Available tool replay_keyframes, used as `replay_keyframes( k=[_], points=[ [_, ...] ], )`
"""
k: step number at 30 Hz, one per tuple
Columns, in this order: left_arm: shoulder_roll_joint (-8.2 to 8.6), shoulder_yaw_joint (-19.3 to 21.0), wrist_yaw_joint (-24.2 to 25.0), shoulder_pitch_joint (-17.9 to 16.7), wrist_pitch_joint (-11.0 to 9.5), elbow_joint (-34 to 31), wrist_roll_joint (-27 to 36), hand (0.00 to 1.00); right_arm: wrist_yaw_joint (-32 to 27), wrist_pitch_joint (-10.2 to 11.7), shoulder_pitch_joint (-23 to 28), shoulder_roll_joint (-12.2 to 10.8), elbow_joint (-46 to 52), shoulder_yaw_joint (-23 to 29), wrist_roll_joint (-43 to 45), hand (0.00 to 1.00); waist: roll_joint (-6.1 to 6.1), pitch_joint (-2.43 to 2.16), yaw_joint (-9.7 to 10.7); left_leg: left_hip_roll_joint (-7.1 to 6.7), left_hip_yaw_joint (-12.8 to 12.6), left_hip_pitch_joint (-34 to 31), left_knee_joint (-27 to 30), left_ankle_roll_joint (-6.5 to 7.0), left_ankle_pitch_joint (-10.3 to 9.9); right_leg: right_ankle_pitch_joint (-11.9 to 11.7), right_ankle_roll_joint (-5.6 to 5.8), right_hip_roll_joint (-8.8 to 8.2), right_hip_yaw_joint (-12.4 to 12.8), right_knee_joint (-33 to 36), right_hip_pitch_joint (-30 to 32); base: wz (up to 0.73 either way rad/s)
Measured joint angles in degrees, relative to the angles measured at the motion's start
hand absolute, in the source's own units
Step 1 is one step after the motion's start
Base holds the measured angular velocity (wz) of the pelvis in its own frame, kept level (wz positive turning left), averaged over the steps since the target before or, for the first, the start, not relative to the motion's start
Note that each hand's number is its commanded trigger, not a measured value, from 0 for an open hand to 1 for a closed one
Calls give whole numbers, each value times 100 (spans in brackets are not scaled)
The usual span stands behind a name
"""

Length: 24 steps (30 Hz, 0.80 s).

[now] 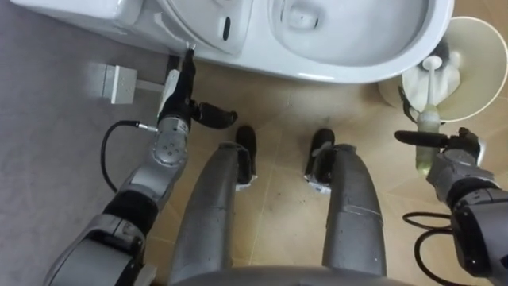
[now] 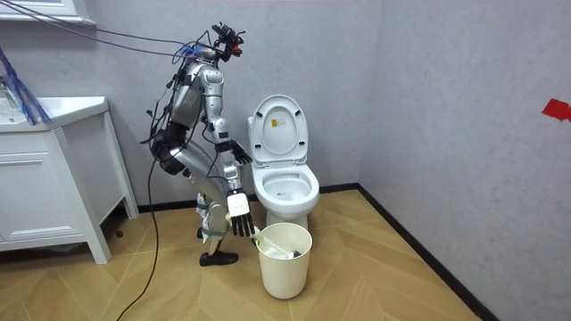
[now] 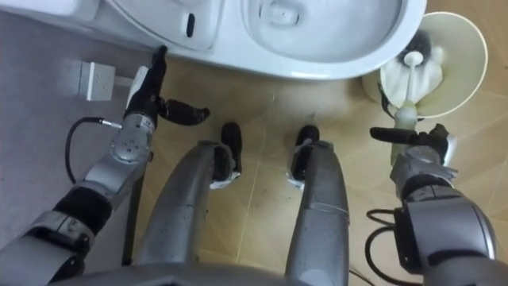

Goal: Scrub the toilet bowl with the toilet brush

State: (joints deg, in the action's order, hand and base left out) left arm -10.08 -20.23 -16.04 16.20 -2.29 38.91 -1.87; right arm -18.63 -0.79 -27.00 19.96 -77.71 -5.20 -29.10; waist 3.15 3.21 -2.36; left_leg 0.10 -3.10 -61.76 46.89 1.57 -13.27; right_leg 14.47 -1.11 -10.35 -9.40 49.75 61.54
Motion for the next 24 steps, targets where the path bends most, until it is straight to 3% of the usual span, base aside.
replay_keyframes(
  k=[7,8,9,18,24],
  points=[
    [-12,-74,60,-4,73,-155,6,0,265,-19,1,57,1,-45,-360,0,15,-9,-29,3,0,-306,107,7,25,-2,-27,-23,-7,142,304,3],
    [-12,-96,60,-13,77,-190,6,0,283,-30,2,71,0,-45,-399,60,17,-10,-32,-8,1,-342,136,7,25,8,-37,-47,-12,196,344,5],
    [-13,-137,59,-1,78,-208,6,0,315,-46,8,96,-20,-47,-451,100,26,-10,-69,0,14,-382,192,5,23,31,-50,-52,-24,239,373,5],
    [-50,-160,57,30,121,-334,0,0,461,-55,-24,335,-33,-275,-435,100,28,-12,-253,14,24,-755,507,-35,-61,128,-118,-75,-10,577,772,1],
    [-157,-153,61,8,148,-410,-2,0,559,-61,41,378,-41,-368,-448,100,28,-11,-259,16,50,-843,723,-73,-166,255,-142,-106,-13,810,850,1]
  ],
)
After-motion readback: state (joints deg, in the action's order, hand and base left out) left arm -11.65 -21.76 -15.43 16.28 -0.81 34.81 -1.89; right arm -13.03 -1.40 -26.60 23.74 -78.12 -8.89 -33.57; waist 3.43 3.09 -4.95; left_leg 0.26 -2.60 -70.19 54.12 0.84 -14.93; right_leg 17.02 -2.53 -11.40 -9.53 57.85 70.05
